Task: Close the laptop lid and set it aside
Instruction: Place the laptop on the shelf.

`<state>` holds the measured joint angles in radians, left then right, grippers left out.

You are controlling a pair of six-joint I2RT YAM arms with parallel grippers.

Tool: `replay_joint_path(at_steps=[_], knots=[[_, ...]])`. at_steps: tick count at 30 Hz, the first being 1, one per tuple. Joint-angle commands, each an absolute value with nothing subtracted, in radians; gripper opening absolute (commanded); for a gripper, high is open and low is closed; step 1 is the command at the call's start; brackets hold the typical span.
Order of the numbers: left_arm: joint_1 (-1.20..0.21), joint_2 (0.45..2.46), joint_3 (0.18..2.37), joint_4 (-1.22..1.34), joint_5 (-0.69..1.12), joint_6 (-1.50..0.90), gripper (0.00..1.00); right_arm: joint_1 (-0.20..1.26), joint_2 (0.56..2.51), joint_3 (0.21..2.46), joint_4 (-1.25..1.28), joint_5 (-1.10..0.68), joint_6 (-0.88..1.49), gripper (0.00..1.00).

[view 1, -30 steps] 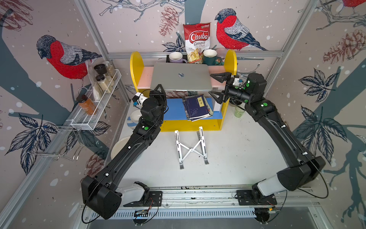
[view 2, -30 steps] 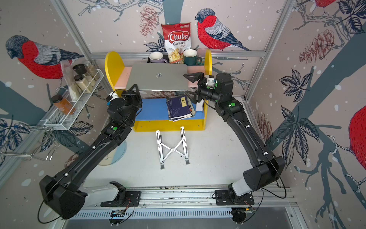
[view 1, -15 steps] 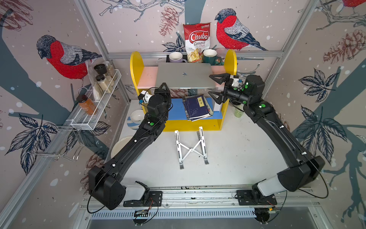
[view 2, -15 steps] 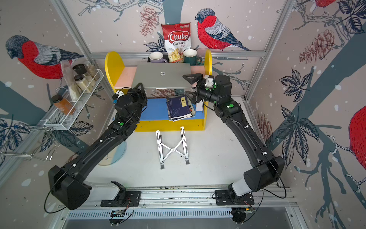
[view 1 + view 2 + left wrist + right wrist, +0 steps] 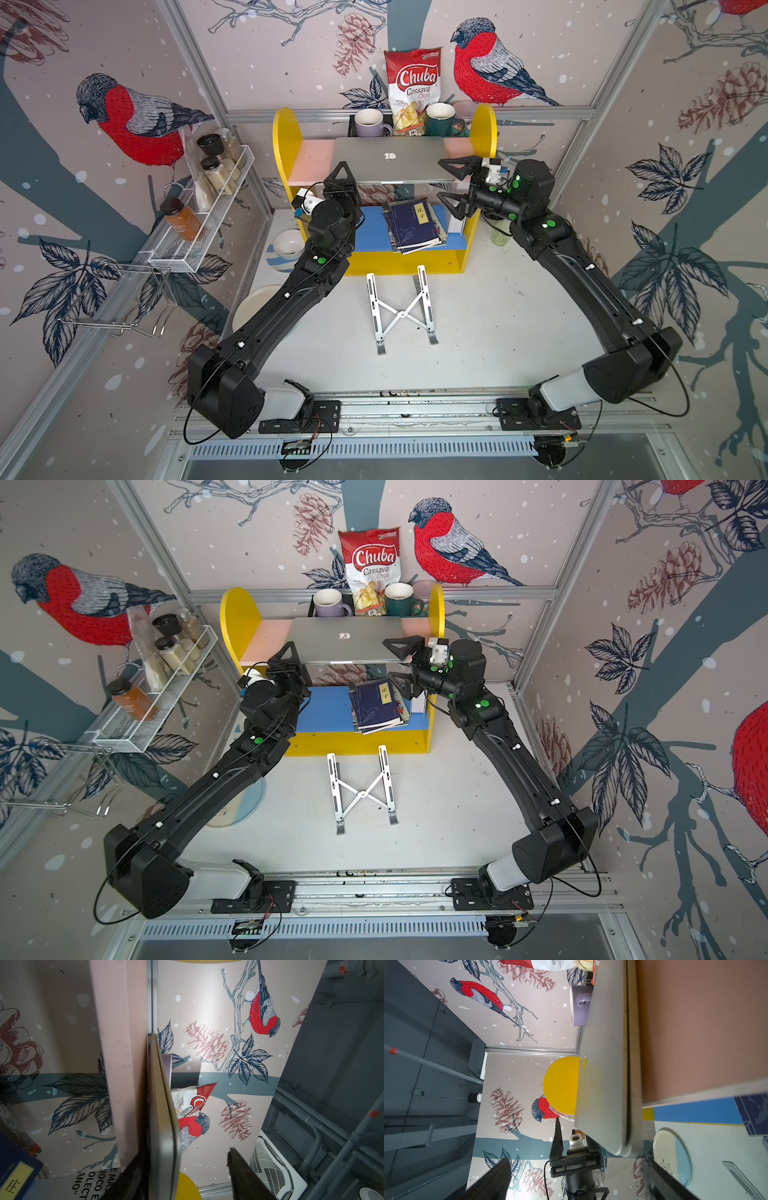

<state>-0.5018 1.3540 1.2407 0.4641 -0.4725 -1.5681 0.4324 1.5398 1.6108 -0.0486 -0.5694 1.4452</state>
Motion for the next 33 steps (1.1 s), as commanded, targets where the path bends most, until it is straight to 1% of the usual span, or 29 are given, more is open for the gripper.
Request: replay_joint_path(at_steps=[1, 4, 5, 14, 22, 29, 33], knots=[[-0.505, 1.349, 1.232, 0.485, -0.465, -1.576, 0.75, 0.401, 1.648, 1.588, -0.063, -0.48, 1.428, 0.97], [-0.506, 1.339, 1.225, 0.471, -0.468, -1.581, 0.95, 0.401, 1.645, 1.587, -0.069, -0.482, 1.427, 0.97], [-0.505, 1.334, 1.22, 0.463, -0.469, -1.584, 0.96, 0.4, 1.643, 1.585, -0.069, -0.481, 1.425, 0.97], [-0.506, 1.27, 1.139, 0.411, -0.498, -1.598, 0.97, 0.402, 1.627, 1.57, -0.074, -0.474, 1.416, 0.98], [-0.505, 1.209, 1.04, 0.44, -0.511, -1.59, 0.97, 0.404, 1.609, 1.569, -0.095, -0.481, 1.381, 0.98], [-0.505, 1.039, 0.882, 0.401, -0.534, -1.555, 0.97, 0.392, 1.543, 1.508, -0.129, -0.469, 1.312, 1.0], [-0.506, 0.928, 0.807, 0.316, -0.541, -1.509, 0.97, 0.382, 1.489, 1.465, -0.143, -0.466, 1.242, 1.0]])
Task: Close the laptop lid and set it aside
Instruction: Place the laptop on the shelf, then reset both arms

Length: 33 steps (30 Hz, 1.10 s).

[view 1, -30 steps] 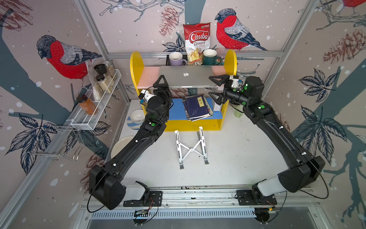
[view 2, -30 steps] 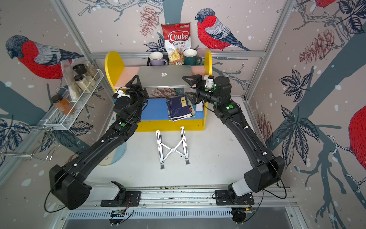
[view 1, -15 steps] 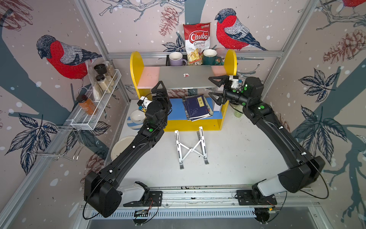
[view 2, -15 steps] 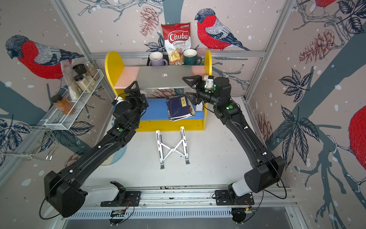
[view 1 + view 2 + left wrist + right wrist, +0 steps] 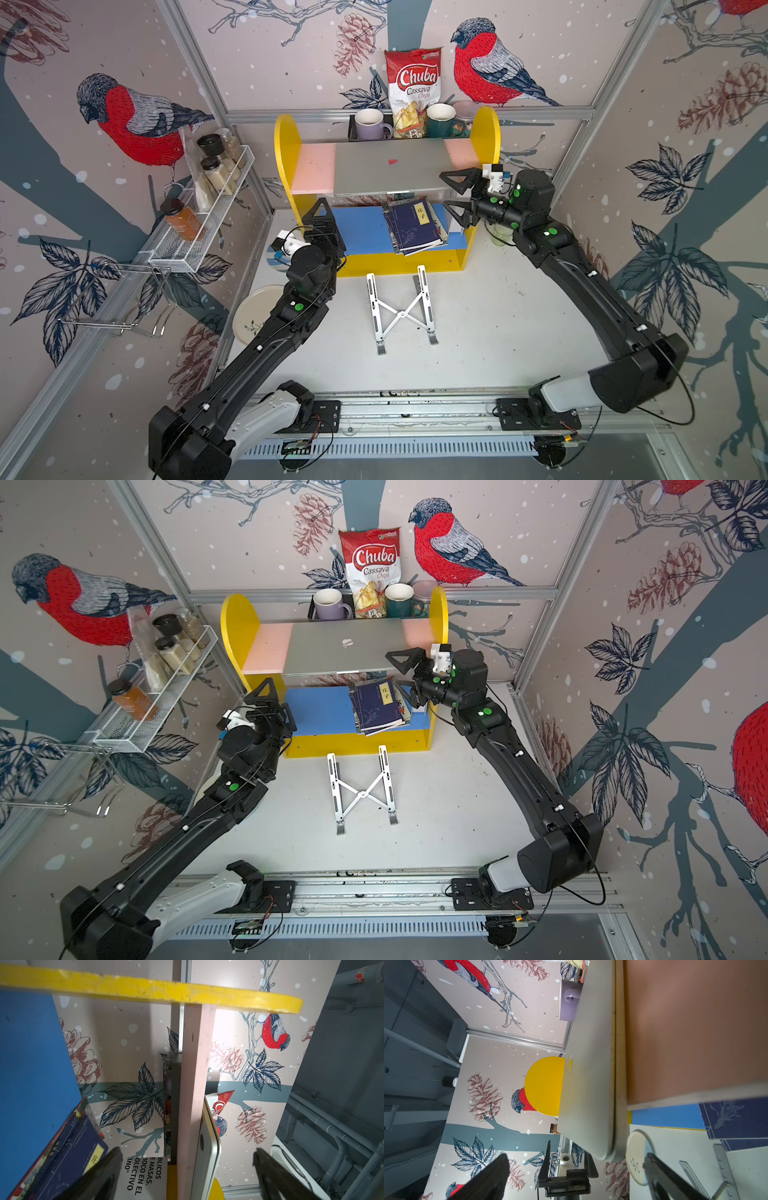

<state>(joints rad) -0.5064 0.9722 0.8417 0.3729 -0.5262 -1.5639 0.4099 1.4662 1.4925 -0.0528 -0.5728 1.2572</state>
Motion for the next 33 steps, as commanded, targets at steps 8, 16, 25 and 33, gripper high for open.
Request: replay_joint_path(at_steps=[8, 16, 25, 33], knots=[[-0.488, 0.829, 0.717, 0.245, -0.544, -1.488, 0.97, 0.375, 1.487, 1.457, -0.169, -0.488, 1.203, 1.0], [-0.488, 0.796, 0.725, 0.114, -0.495, -1.411, 0.97, 0.377, 1.425, 1.387, -0.189, -0.485, 1.147, 1.0], [-0.487, 0.729, 0.755, -0.105, -0.441, -1.222, 0.97, 0.391, 1.274, 1.249, -0.291, -0.46, 0.943, 1.0], [-0.488, 0.698, 0.849, -0.43, -0.452, -0.902, 0.97, 0.406, 1.084, 1.084, -0.434, -0.234, 0.611, 1.0]])
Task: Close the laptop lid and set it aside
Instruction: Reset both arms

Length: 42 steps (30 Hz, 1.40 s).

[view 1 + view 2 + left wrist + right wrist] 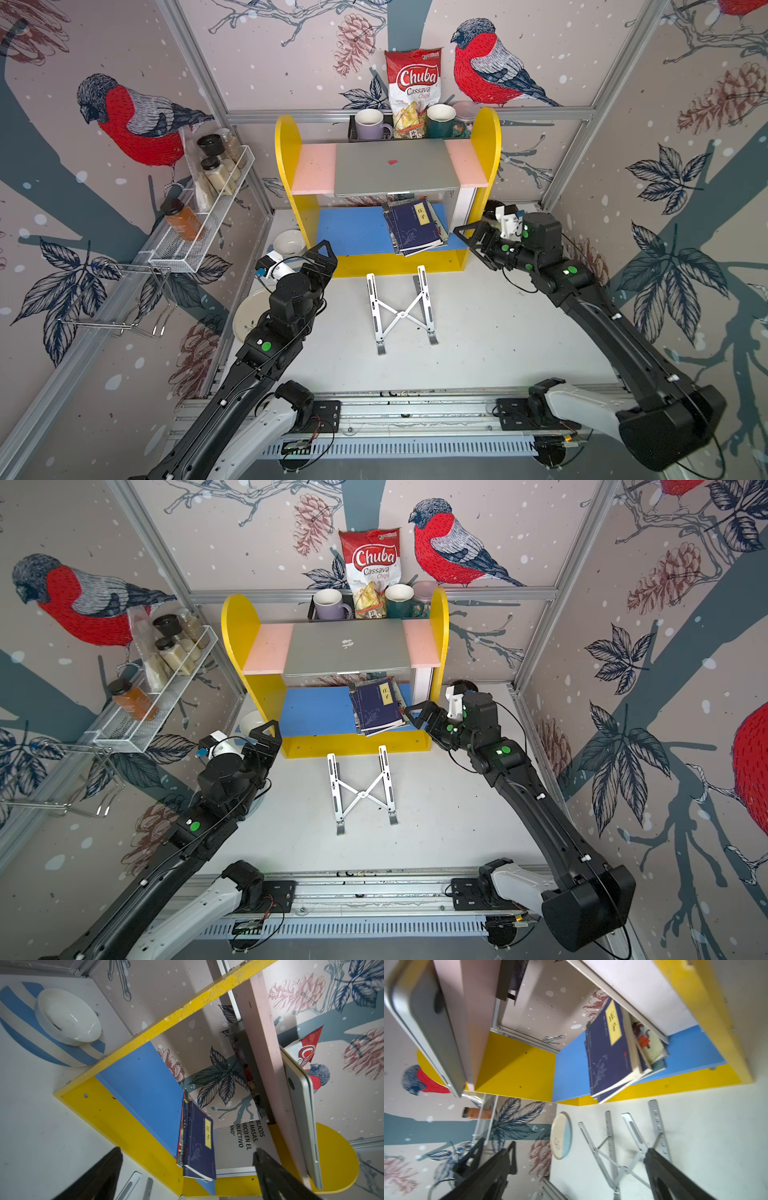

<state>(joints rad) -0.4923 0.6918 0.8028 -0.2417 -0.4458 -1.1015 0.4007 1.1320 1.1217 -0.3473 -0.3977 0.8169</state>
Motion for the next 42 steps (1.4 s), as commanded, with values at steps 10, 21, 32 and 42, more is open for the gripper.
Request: replay_joint_path(at_steps=[10, 21, 32, 42], knots=[[-0.483, 0.682, 0.838, -0.51, -0.691, -0.56, 0.95, 0.376, 0.836, 0.663, 0.037, 0.468, 0.375, 0.99], [-0.386, 0.865, 0.513, 0.071, -0.81, -0.163, 0.95, 0.191, 1.194, 0.59, 0.316, 0.528, 0.235, 1.0], [-0.204, 1.204, 0.239, 0.768, -0.687, -0.125, 0.95, 0.085, 1.34, 0.384, 0.716, 0.414, 0.124, 1.0], [-0.162, 1.497, 0.2, 1.211, -0.533, 0.03, 0.95, 0.052, 1.498, 0.323, 0.949, 0.334, 0.135, 1.0]])
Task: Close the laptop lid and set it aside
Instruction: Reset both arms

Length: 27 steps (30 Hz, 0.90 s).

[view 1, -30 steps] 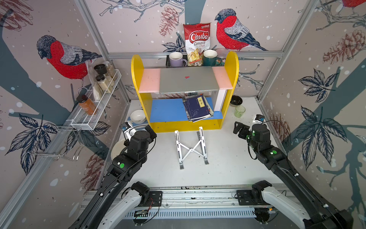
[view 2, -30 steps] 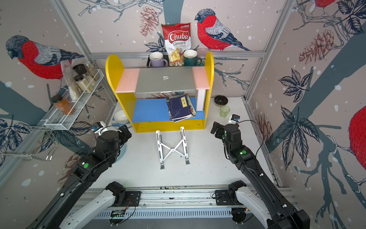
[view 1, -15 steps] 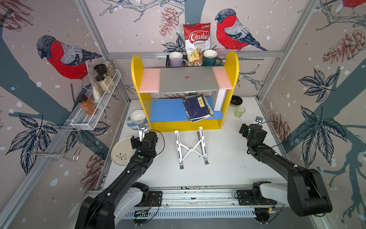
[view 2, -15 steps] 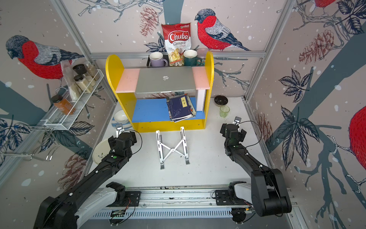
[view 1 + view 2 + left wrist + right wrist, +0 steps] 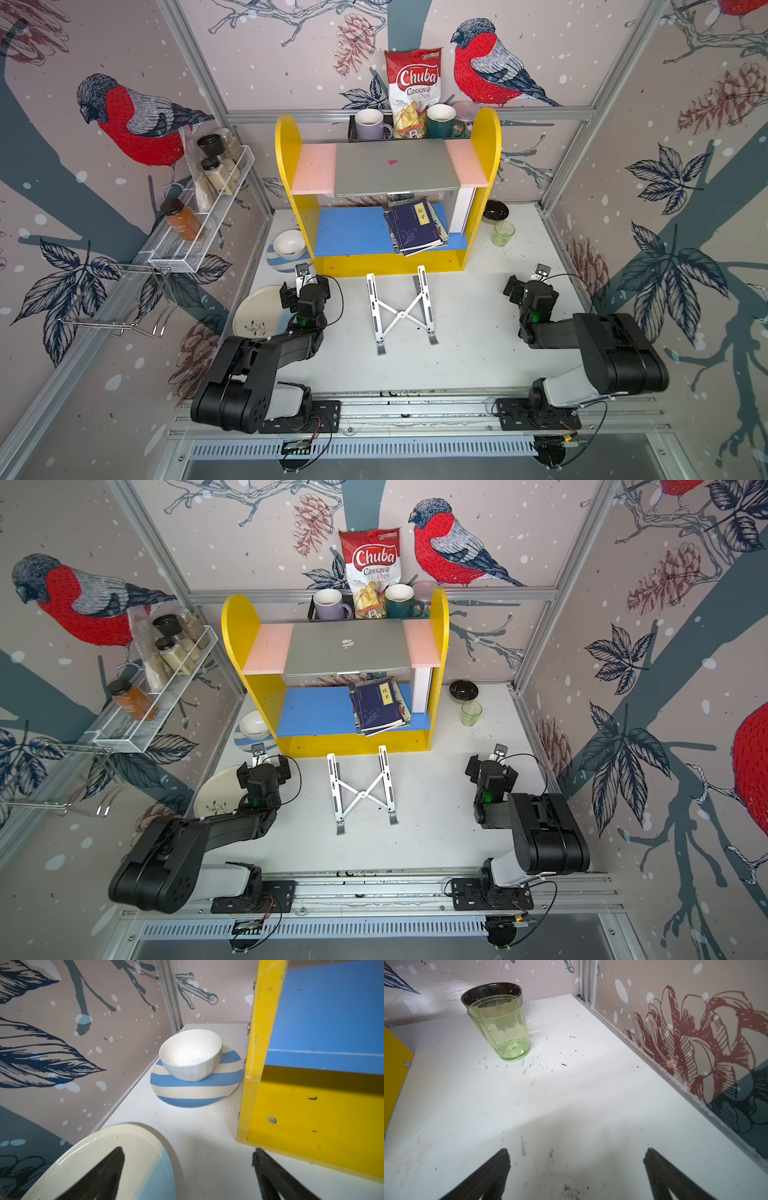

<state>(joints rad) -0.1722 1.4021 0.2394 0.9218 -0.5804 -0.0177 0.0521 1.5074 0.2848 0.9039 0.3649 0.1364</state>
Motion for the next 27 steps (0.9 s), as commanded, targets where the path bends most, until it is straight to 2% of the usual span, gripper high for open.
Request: replay_joint_path(at_steps=[1, 2, 5, 10, 13, 27], knots=[[-0.16, 1.56, 0.186, 1.31, -0.512, 0.045, 0.95, 0.05, 1.497, 0.339, 0.918, 0.327, 0.136, 1.0], [-0.163, 1.619, 0.194, 1.377, -0.497, 0.064, 0.95, 0.048, 1.505, 0.336, 0.937, 0.327, 0.134, 1.0], [-0.17, 1.563, 0.272, 1.142, -0.531, 0.053, 0.95, 0.05, 1.503, 0.341, 0.923, 0.326, 0.135, 1.0], [-0.14, 1.562, 0.343, 1.009, -0.543, 0.012, 0.95, 0.061, 1.504, 0.344, 0.918, 0.342, 0.128, 1.0], [-0.128, 1.562, 0.368, 0.961, -0.533, 0.002, 0.96, 0.101, 1.514, 0.344, 0.935, 0.414, 0.1, 1.0], [-0.128, 1.563, 0.365, 0.968, -0.53, 0.002, 0.96, 0.094, 1.512, 0.348, 0.924, 0.399, 0.103, 1.0]])
